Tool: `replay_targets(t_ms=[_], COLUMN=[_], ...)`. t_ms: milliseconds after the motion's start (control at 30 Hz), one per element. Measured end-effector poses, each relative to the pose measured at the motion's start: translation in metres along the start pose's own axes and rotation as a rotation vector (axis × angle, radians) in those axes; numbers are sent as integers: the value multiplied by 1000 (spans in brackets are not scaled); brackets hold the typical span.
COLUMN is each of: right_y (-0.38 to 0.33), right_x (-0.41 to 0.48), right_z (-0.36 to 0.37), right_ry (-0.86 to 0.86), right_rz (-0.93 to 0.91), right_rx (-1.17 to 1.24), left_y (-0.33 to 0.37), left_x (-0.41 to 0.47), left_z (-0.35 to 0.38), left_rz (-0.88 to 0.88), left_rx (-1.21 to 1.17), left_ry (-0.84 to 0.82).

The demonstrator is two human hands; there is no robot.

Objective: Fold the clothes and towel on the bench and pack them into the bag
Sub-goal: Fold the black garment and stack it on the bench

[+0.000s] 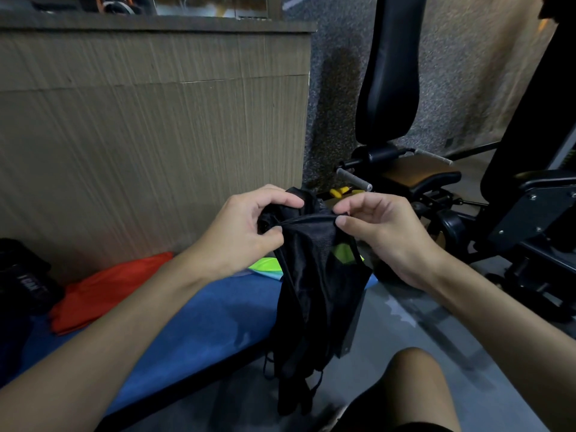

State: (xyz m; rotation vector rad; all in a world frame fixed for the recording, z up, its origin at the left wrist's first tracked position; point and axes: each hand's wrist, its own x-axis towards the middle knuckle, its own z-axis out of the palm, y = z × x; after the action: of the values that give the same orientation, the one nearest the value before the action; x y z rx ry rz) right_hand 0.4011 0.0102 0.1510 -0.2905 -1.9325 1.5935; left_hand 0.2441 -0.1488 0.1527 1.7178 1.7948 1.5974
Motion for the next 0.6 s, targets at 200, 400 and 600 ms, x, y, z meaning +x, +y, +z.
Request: replay_targets(t_ms=[200, 400, 600], right_y=[1, -5, -10], right_x=[2, 1, 3], right_z=[-2, 1, 7], right_ry=[-63, -95, -89], right_rz=[-250, -200, -193], right_rx=[-561, -346, -204], left_y=[0, -4, -6], left_x=[-2, -6, -8], left_z=[-1, -5, -3], left_rz=[-24, -38, -66], left_rx=[-65, -38, -23], left_ry=[-5, -28, -56])
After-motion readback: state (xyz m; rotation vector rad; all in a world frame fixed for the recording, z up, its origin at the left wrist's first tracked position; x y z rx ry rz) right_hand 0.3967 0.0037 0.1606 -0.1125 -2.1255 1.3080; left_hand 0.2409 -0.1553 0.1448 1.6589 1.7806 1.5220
